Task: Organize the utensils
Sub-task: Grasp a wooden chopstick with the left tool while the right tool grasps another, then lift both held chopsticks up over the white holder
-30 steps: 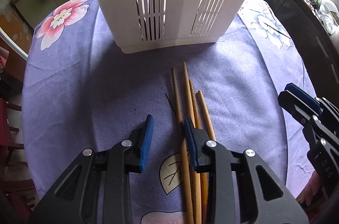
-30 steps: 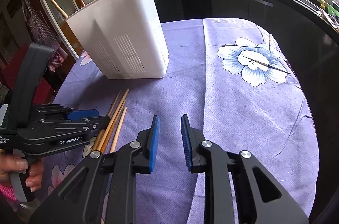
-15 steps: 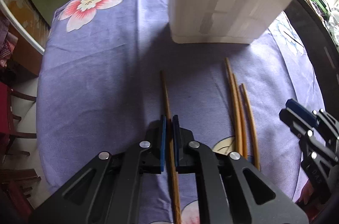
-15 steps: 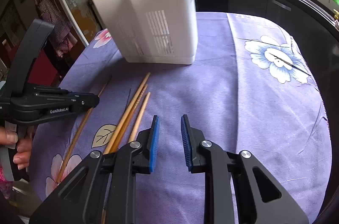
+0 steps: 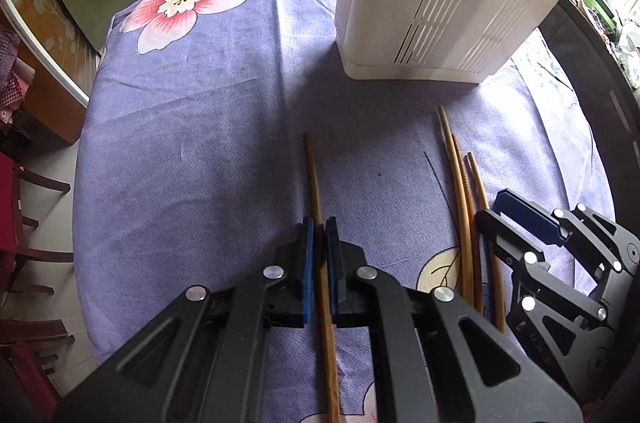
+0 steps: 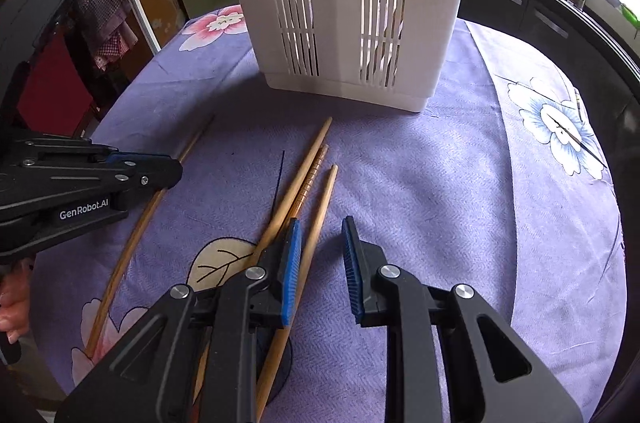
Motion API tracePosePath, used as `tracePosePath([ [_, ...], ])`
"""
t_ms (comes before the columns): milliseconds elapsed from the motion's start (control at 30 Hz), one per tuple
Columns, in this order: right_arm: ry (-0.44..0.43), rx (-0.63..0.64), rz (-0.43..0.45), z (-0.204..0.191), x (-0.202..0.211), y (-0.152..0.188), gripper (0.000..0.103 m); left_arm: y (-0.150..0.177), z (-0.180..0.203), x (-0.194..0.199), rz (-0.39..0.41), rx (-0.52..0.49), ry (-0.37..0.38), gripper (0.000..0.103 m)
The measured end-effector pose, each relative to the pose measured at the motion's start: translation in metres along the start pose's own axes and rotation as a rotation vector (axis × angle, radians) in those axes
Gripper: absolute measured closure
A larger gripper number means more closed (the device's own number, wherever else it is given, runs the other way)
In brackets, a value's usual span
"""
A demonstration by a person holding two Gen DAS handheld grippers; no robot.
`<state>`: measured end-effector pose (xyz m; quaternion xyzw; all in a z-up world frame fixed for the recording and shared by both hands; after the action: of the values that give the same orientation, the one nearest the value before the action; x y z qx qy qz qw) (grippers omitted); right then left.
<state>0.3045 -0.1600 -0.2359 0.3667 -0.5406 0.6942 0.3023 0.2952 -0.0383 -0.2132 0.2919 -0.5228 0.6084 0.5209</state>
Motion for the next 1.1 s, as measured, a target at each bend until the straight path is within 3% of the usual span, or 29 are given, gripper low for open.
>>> tracePosePath([
  [200, 0.036, 0.022, 0.005, -0.01, -0.005, -0.006, 0.082, -0.004, 0.007, -0.003, -0.015, -0.013, 0.013, 0.087],
  [367, 0.022, 0.026, -0.006, -0.002, -0.005, -0.003, 0.093, -0.006, 0.009, -0.005, -0.026, -0.027, 0.009, 0.087],
  [500, 0.04, 0.03, -0.007, 0.006, -0.004, 0.0, 0.094, -0.006, 0.009, -0.005, -0.033, -0.03, 0.009, 0.087],
  [600, 0.043, 0.026, -0.004, 0.01, -0.003, 0.001, 0.097, -0.006, 0.011, -0.006, -0.04, -0.042, -0.008, 0.088],
  [700, 0.029, 0.001, 0.012, 0.017, 0.003, 0.002, 0.097, -0.007, 0.01, -0.006, -0.039, -0.045, -0.01, 0.097],
  [900, -0.009, -0.051, 0.083, 0.036, 0.036, -0.003, 0.097, -0.009, 0.007, -0.001, -0.027, -0.03, 0.004, 0.098],
  [1100, -0.051, -0.107, 0.179, 0.058, 0.082, -0.006, 0.097, -0.009, 0.015, 0.032, 0.052, -0.069, -0.004, 0.098],
])
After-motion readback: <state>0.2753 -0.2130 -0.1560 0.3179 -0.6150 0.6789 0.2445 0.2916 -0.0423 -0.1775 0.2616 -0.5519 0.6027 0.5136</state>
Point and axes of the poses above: each gripper's, at about its wrist camera, not at the fingertips, and x roughly against the way its jaws point, z to its right, y to its underside, the point moved 3 cm from there along -x, roughly the way its jaws point, and after that the axes turned 15 degrees about y, right-handed, at the moved point
